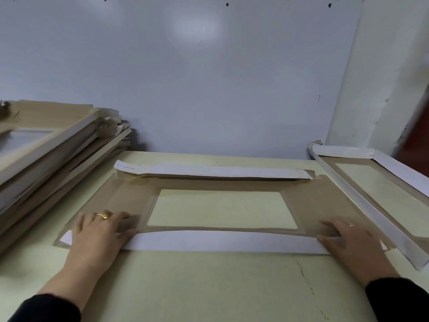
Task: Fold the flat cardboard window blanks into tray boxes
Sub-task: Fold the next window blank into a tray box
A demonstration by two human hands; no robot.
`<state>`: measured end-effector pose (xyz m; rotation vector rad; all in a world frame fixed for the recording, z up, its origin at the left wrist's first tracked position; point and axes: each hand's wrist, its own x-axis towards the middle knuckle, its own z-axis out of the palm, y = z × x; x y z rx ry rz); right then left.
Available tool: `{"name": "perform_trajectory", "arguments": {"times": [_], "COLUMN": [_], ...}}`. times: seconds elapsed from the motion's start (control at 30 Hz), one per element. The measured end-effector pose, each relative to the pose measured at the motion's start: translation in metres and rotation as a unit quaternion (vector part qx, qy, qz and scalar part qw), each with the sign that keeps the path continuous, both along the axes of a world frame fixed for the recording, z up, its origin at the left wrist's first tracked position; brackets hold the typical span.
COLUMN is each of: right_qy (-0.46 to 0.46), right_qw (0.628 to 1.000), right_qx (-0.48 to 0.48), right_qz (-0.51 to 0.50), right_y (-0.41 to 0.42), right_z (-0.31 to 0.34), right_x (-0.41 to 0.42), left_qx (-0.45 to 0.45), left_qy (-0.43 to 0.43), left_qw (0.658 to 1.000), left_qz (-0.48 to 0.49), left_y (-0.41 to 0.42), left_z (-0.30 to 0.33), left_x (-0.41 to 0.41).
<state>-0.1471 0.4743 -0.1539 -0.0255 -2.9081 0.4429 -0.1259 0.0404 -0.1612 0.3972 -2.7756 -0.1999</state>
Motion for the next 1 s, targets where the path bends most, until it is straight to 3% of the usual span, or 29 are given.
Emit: {"name": "perform_trajectory", "arguments": {"times": [0.13, 0.23, 0.4, 0.63, 0.83, 0.9, 1.0], "right_qy": [0.053, 0.085, -0.008, -0.061, -0.067, -0.029, 0.031], "right_qw": [0.986, 0.96, 0.953, 0.975, 0.993, 0.995, 0.996], "right_qx": [0.037, 0.051, 0.09, 0.08, -0.001, -0.073, -0.074], "right_qz": [0.152, 0.262, 0.289, 0.197, 0.097, 0.057, 0.033], "right_y": [-0.045, -0.095, -0.125, -0.052, 0.01, 0.015, 0.012], "right_z": [0.002, -0.001, -0.013, -0.015, -0.011, -0.007, 0.0], "right_x": [0.008, 0.016, 0.009, -0.004, 0.002, 0.006, 0.01], "left_qx": [0.039, 0.006, -0.014, -0.013, 0.036, 0.051, 0.08], "left_qy": [-0.016, -0.054, -0.121, -0.177, -0.196, -0.177, -0.083], "left_qw": [0.99, 0.978, 0.966, 0.979, 0.98, 0.983, 0.993], "left_qz": [-0.133, -0.202, -0.227, -0.098, 0.011, 0.016, 0.009], "left_y": [0.057, 0.112, 0.134, 0.08, 0.03, 0.025, 0.027], "left_z": [-0.007, -0.011, -0.014, -0.008, -0.005, -0.003, -0.002], "left_x": [0.001, 0.003, 0.001, 0.002, 0.007, 0.006, 0.005]}}
